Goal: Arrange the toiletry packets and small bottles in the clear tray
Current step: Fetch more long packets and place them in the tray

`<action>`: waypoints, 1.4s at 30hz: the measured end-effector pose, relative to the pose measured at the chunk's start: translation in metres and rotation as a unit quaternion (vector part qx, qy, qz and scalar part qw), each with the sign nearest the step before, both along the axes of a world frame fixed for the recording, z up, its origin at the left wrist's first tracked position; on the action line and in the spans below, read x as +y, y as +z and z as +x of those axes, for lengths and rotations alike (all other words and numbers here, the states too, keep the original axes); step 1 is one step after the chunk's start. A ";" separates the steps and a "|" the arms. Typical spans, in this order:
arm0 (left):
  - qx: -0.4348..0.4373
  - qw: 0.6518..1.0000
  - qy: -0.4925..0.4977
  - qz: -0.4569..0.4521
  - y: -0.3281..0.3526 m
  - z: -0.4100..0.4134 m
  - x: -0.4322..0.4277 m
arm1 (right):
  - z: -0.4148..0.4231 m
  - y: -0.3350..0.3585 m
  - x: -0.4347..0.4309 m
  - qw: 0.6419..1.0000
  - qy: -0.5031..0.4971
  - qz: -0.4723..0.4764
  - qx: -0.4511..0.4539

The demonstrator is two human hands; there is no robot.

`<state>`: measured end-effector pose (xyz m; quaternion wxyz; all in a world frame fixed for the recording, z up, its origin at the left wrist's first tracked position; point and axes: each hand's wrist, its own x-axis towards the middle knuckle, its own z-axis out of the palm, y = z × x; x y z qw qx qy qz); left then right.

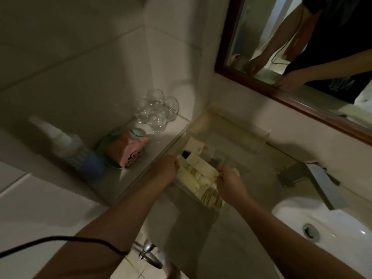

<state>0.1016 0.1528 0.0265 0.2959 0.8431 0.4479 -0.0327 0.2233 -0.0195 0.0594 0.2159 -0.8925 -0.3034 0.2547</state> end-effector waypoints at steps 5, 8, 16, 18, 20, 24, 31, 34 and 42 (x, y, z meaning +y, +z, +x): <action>-0.018 0.995 0.054 0.076 -0.005 0.000 -0.004 | -0.005 -0.006 0.024 1.000 0.021 -0.019 -0.008; 0.002 0.991 0.100 0.093 -0.009 -0.002 -0.006 | -0.006 -0.005 0.030 0.999 0.031 -0.020 -0.018; 0.039 0.990 0.050 0.124 -0.004 -0.003 -0.003 | -0.008 -0.006 0.038 0.998 0.041 -0.047 -0.018; 0.030 0.983 0.025 0.181 0.001 -0.004 -0.013 | -0.008 -0.007 0.039 0.998 0.043 -0.036 -0.023; -0.001 0.976 -0.048 0.211 0.004 -0.005 -0.030 | -0.007 -0.009 0.039 0.997 0.060 -0.035 -0.041; -0.033 0.968 -0.187 0.164 -0.007 -0.015 -0.060 | -0.004 -0.013 0.036 0.988 0.103 -0.067 -0.093; -0.032 0.958 -0.229 0.172 -0.016 -0.029 -0.059 | -0.007 -0.017 0.034 0.967 0.145 -0.087 -0.191; -0.035 0.955 -0.246 0.163 -0.016 -0.032 -0.058 | -0.010 -0.017 0.033 0.960 0.149 -0.088 -0.220; -0.033 0.950 -0.260 0.173 -0.023 -0.038 -0.059 | -0.024 -0.025 0.032 0.956 0.153 -0.086 -0.233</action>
